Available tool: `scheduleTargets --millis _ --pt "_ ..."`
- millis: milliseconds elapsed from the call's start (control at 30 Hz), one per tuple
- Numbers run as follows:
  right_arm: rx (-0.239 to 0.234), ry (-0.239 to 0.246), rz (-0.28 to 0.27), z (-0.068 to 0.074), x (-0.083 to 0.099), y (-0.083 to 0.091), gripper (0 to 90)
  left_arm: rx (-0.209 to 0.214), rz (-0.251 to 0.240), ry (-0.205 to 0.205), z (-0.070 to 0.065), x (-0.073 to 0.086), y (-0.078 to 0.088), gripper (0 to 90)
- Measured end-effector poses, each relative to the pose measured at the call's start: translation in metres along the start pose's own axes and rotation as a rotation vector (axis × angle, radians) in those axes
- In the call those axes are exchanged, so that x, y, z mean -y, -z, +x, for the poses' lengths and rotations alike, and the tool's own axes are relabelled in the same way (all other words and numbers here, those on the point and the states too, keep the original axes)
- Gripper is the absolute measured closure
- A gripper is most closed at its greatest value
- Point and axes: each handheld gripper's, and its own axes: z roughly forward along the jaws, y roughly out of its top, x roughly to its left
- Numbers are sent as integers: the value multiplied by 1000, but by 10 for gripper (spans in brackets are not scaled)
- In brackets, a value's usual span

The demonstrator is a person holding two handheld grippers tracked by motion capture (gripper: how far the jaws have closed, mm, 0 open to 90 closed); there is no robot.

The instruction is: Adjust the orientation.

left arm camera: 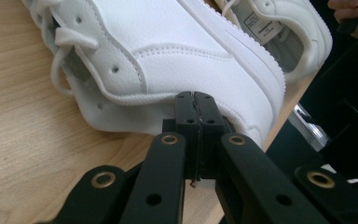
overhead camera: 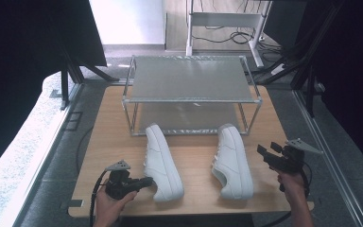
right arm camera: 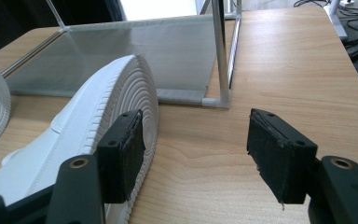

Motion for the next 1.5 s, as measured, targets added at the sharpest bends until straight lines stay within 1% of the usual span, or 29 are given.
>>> scheduleTargets --millis 100,233,300,367,433,467,567,633,667,733,800,933,1000,1033,1067,1167,1300,1433,1467,1500 --pt "0 -3 2 -1 0 1 369 12 8 -3 -1 0 2 900" --pt "3 -6 1 -2 1 1 368 12 27 -2 -1 3 2 900" --pt "4 -6 4 -3 1 2 368 -1 53 7 1 7 0 900" --pt "4 -7 4 -3 1 1 368 -18 62 24 4 12 -1 900" --pt "4 -5 6 -2 1 1 368 -13 48 42 7 12 -2 900" --pt "5 -4 7 -2 1 1 368 -9 43 44 7 11 -2 900" --pt "3 -4 8 -1 1 0 368 -9 28 32 3 5 -7 900" --pt "3 -2 11 -1 2 -1 368 -10 30 28 2 4 -9 900" --pt "2 1 14 0 2 -1 368 -6 37 20 1 1 -13 900" --pt "3 3 14 1 2 -1 368 3 38 18 0 -1 -17 900" --pt "5 1 20 1 3 -1 368 -6 50 9 -2 -5 -21 898" --pt "15 -8 27 -3 4 -1 369 -6 67 -5 -5 -14 -31 896" --pt "18 -16 24 -4 4 0 369 -6 77 -18 -6 -19 -37 896" --pt "19 -16 24 -5 4 0 370 -6 77 -18 -6 -19 -37 896" --pt "22 -20 23 -5 5 1 370 -3 80 -20 -8 -23 -41 896" --pt "25 -19 25 -8 5 2 369 -2 87 -28 -8 -28 -46 895" --pt "36 -34 17 -12 4 5 370 -8 99 -42 -9 -37 -57 894" --pt "42 -40 16 -14 5 7 370 26 105 -34 -9 -45 -68 898" --pt "43 -41 15 -15 5 7 370 22 106 -38 -10 -48 -71 896" --pt "44 -43 15 -15 5 7 370 7 109 -58 -13 -50 -75 895"
